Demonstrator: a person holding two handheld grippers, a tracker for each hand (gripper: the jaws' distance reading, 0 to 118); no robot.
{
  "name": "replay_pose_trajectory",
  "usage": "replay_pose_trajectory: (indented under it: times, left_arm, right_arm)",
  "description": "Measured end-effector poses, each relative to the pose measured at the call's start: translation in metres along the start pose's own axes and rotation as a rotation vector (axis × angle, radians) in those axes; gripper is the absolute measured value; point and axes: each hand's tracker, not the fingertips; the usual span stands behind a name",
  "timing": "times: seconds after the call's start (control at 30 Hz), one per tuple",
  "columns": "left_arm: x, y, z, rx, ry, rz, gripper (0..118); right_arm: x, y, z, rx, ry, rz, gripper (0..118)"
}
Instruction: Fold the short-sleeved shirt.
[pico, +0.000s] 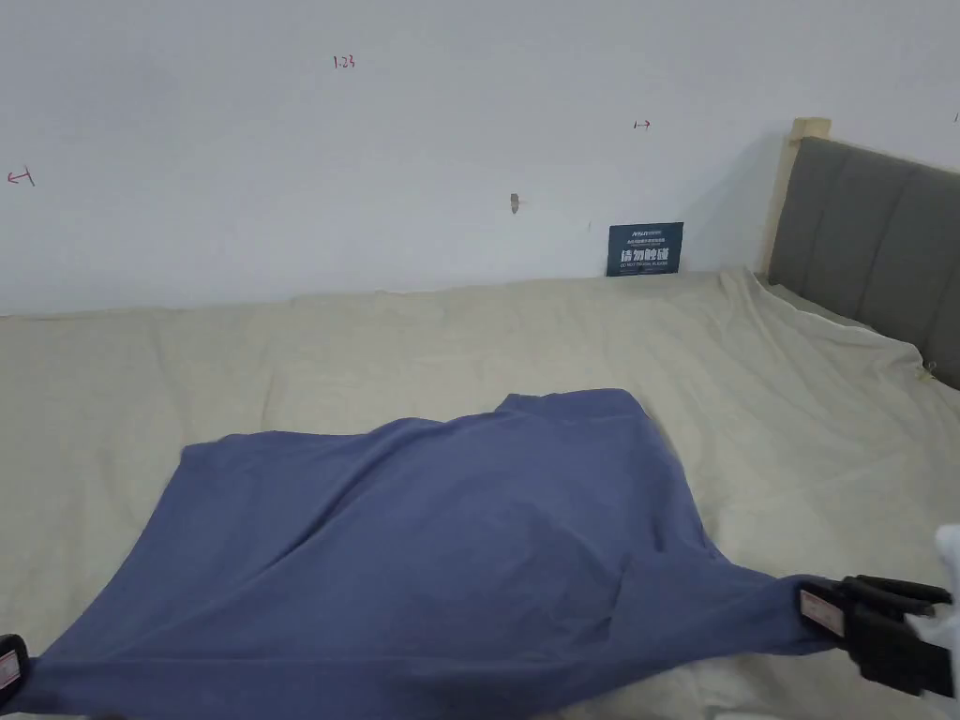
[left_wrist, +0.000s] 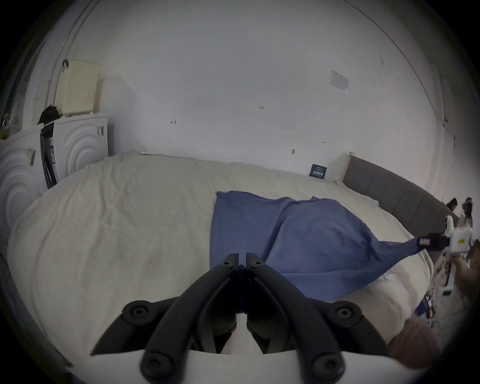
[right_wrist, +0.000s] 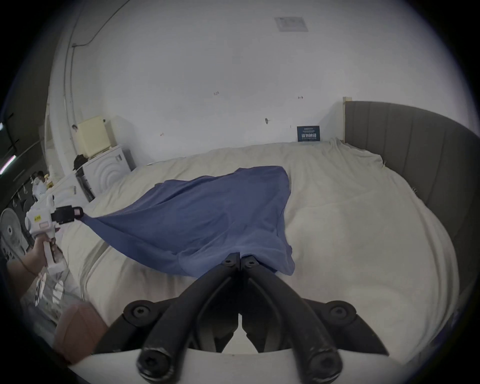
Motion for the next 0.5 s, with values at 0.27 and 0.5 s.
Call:
replay_pose_trajectory:
  times: [0.27, 0.5]
  left_arm:
    - [0.011, -0.052, 0.047, -0.140, -0.008, -0.090, 4]
    - [0.014, -0.099, 0.021, -0.281, 0.041, -0.194, 4]
  right_arm:
    - [0.006, -0.046, 0.043, -0.174, 0.003, 0.122, 0]
    - [0.023, -0.092, 0.020, -0.309, -0.054, 0.140, 0]
